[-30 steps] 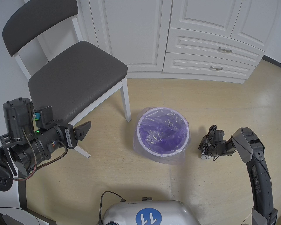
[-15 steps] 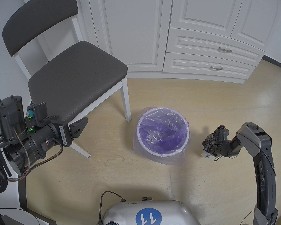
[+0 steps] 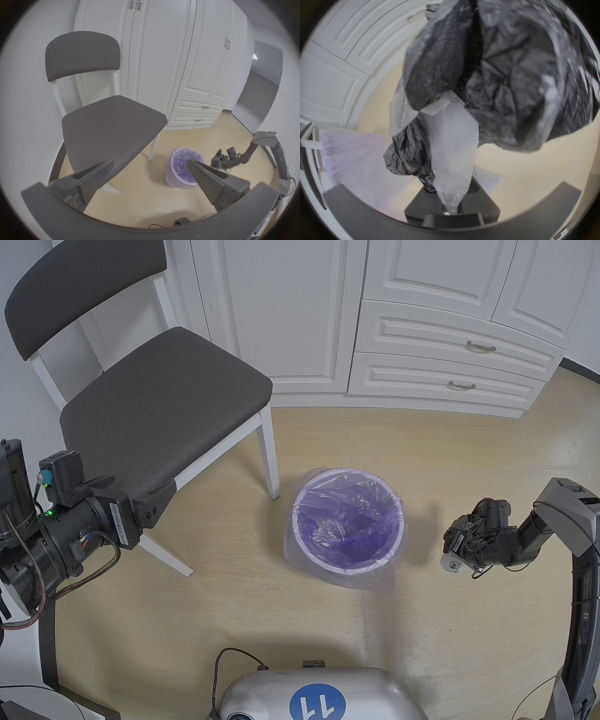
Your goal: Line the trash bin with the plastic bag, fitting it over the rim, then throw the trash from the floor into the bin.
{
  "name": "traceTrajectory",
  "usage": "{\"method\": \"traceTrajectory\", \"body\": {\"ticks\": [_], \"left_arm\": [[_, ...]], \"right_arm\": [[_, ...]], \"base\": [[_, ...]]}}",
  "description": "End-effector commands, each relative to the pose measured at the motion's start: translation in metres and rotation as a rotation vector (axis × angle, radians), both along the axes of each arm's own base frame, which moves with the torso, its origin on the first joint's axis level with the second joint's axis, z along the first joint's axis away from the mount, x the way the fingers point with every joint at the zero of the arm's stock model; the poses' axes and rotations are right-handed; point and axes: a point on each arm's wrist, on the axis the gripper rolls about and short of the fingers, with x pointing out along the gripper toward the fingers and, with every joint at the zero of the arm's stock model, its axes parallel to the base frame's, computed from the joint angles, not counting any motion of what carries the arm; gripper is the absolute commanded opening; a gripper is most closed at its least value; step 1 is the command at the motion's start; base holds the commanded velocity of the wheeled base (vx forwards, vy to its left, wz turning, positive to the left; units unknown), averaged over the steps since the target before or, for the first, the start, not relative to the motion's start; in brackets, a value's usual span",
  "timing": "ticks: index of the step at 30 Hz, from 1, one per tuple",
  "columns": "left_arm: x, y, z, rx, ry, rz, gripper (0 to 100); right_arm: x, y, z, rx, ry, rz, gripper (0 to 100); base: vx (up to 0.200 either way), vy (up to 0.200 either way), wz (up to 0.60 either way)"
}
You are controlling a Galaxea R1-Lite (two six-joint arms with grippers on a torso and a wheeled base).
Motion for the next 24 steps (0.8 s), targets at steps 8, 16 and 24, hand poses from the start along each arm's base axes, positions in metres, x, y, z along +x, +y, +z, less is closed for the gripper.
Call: {"method": "traceTrajectory", "body": {"ticks": [8,16,24], "left_arm": [[-0.009,0.005,0.008,-0.012,-0.038,-0.002,100],[-0.012,0.006,0.010,-0.016,-0.048,-0.002,100],[-0.015,0.006,0.013,-0.022,-0.058,-0.011,100]], "right_arm": [[-0.056,0.011,0.125,-0.046,-0.054,0.097,0],[-0.090,0.034,0.172,-0.050,-0.125,0.167,0],[-0.135,0.072,0.208,-0.042,-0.220,0.288,0]], "base": [[0.000,0.000,0.00],[0.000,0.000,0.00],[0.000,0.000,0.00]]}}
